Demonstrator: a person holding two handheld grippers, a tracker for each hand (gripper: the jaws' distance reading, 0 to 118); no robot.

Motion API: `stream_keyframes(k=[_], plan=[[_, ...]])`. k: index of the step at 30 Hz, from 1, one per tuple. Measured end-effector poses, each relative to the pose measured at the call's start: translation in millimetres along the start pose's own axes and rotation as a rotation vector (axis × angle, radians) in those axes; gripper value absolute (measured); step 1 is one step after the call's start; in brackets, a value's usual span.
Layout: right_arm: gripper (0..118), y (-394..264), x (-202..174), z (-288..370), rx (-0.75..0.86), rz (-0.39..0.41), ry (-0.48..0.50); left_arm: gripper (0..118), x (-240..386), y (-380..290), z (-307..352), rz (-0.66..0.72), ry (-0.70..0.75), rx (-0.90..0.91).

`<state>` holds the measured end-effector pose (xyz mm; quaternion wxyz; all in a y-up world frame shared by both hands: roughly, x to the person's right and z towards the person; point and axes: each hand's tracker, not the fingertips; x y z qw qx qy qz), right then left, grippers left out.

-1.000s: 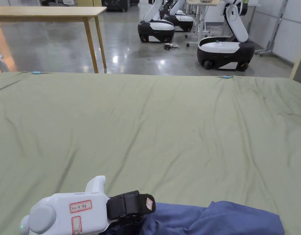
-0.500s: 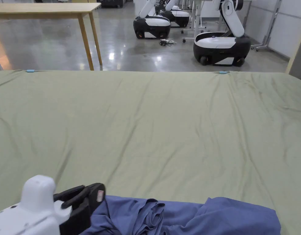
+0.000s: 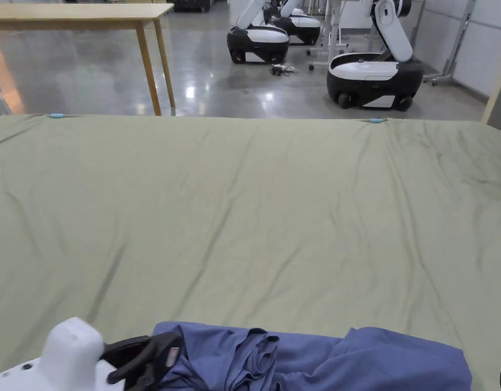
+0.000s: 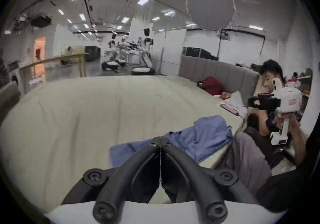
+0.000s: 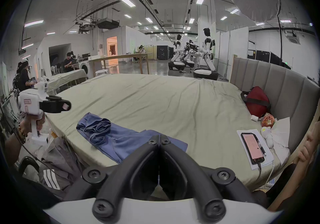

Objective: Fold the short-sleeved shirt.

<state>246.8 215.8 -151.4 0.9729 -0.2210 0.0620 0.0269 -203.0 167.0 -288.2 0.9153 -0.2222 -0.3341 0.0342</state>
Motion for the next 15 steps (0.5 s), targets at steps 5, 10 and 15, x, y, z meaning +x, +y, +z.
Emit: stream_keyframes(k=[5, 10, 15], plan=[[0, -1.0, -0.2, 4.7, -0.002, -0.008, -0.012, 0, -19.0, -17.1, -84.7, 0.196, -0.148, -0.197], [0, -2.6, 4.6, 10.4, -0.011, -0.018, -0.033, 0, -29.1, -31.6, -125.3, 0.357, -0.224, -0.263], [0, -3.9, 7.9, 10.7, -0.021, -0.019, -0.05, 0, -39.5, -39.0, -140.8, 0.487, -0.276, -0.295]])
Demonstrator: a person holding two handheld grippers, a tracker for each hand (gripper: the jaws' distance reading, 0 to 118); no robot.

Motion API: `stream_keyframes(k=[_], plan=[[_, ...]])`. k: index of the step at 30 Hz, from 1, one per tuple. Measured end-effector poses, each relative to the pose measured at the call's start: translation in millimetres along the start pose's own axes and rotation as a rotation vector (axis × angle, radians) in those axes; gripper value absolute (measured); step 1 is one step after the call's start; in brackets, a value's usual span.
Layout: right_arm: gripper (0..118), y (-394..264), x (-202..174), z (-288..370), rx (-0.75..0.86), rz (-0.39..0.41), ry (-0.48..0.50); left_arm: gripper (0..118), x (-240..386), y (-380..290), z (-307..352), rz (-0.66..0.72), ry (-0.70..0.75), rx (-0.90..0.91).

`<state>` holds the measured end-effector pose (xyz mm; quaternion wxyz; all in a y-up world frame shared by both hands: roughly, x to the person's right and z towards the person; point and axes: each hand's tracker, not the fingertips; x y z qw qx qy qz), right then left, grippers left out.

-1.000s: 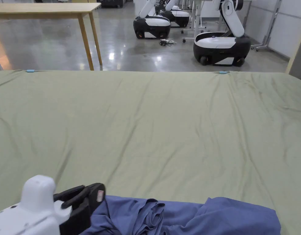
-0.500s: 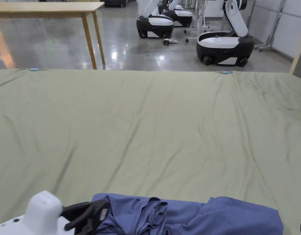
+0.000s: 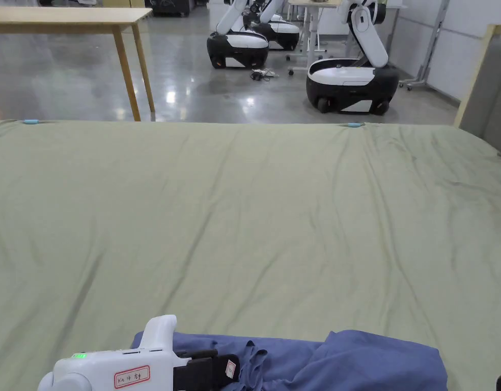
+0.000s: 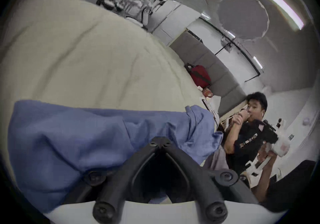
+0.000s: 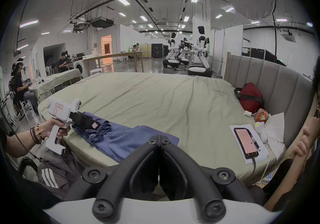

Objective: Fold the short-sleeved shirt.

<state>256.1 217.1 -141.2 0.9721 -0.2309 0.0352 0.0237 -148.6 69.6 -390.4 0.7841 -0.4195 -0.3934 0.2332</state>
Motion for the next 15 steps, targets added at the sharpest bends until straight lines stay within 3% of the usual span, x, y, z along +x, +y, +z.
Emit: stream_keyframes(k=[8, 12, 15], plan=[[0, 0.3, -2.3, -5.0, -0.006, 0.009, 0.017, 0, 17.6, 3.4, 15.4, -0.085, 0.004, 0.057], [0, 3.4, -4.5, -6.6, -0.002, 0.017, 0.026, 0, 53.9, 0.3, 74.0, -0.222, -0.009, 0.233], [0, 6.2, -6.9, -7.8, 0.005, 0.022, 0.036, 0, 69.1, -15.0, 120.9, -0.243, 0.015, 0.278]])
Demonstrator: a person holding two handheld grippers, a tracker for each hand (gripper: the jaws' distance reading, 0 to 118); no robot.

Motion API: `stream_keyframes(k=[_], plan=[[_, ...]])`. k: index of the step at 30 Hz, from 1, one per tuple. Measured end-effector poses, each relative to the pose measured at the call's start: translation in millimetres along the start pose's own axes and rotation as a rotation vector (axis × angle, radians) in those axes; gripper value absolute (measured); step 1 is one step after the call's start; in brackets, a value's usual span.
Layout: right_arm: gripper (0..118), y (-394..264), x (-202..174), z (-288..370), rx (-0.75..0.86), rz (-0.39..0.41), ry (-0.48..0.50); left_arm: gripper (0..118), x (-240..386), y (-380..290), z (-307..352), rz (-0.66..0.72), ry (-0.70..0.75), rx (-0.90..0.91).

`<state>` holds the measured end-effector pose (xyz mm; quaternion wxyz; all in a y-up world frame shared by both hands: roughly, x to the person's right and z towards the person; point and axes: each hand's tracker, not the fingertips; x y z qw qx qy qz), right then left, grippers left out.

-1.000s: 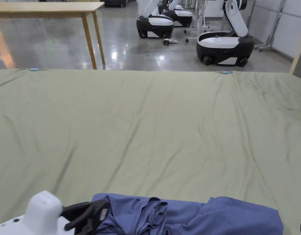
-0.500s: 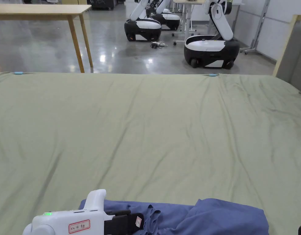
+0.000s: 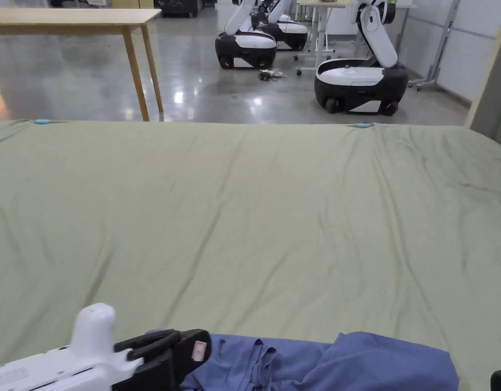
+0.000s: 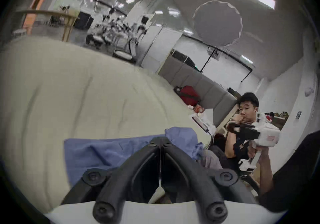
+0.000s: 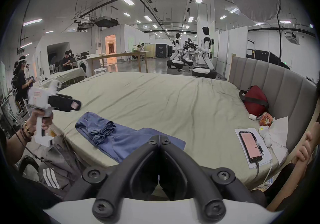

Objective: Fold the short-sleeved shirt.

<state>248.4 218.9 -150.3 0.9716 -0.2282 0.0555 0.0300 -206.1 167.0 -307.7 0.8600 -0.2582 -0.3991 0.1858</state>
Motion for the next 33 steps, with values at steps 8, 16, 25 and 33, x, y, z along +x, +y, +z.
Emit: stream_keyframes(k=[8, 16, 25, 33], plan=[[0, 5.2, -5.4, -9.1, -0.002, 0.019, 0.029, 0, -9.1, -13.3, 61.8, 0.027, 0.082, 0.014], [0, 5.7, -6.3, -2.8, 0.008, 0.019, 0.031, 118, -53.3, 4.9, 37.4, 0.162, 0.042, 0.023], [0, 6.3, -7.0, 3.0, 0.004, 0.018, 0.004, 118, -155.5, -9.2, -21.4, 0.595, -0.092, -0.154], [0, 7.1, -7.9, 2.8, -0.004, 0.025, -0.002, 116, -134.4, -10.3, -43.7, 0.566, -0.142, -0.2]])
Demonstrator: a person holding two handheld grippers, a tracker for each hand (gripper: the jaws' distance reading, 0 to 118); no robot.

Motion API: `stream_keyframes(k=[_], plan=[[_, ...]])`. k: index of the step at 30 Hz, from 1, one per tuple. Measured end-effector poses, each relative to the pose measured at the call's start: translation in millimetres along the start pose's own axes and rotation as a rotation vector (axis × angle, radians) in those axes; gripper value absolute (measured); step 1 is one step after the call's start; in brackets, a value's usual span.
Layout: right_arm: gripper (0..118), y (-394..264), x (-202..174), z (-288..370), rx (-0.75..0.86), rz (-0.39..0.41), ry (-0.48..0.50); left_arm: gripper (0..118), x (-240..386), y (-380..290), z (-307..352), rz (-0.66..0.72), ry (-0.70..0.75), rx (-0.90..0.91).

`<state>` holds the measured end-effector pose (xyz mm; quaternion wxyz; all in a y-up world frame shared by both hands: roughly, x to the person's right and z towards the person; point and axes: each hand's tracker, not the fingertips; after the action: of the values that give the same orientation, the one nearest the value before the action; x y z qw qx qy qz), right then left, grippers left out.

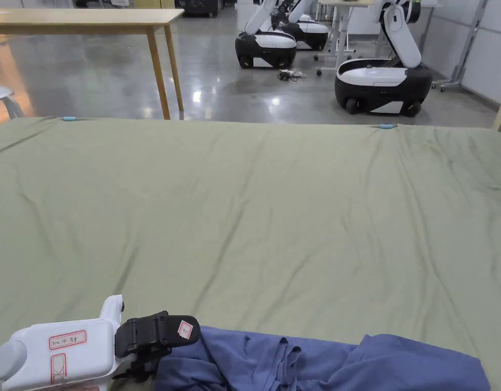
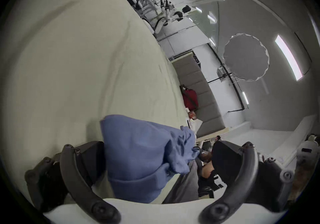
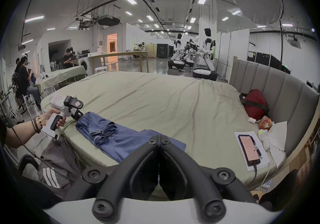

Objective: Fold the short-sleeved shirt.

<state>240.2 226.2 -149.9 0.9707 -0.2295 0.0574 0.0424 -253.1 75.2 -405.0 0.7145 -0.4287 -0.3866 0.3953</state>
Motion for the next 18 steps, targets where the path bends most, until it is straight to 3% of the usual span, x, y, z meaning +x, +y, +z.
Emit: stream_keyframes(k=[2, 4, 5, 6, 13, 18], plan=[[0, -0.5, -0.3, -1.2, -0.002, 0.003, 0.003, 101, 6.1, -2.8, -1.9, -0.065, 0.013, -0.02], [0, -0.8, -1.0, -2.1, -0.006, 0.005, 0.003, 74, -19.1, 10.4, 2.8, -0.114, 0.078, -0.028], [0, -0.9, -1.2, -2.7, -0.008, 0.006, 0.004, 55, -23.7, 14.0, 5.6, -0.113, 0.109, -0.026], [0, -1.0, -1.2, -3.1, -0.009, 0.006, 0.006, 45, -28.1, 17.6, 8.4, -0.107, 0.124, -0.028], [0, -0.6, -1.0, -5.3, -0.015, 0.005, 0.001, 25, -11.1, 4.0, 1.8, -0.22, 0.161, -0.028], [0, -0.1, -0.1, -4.8, -0.015, 0.008, -0.004, 19, 1.9, 4.5, 0.9, -0.259, 0.152, 0.0]])
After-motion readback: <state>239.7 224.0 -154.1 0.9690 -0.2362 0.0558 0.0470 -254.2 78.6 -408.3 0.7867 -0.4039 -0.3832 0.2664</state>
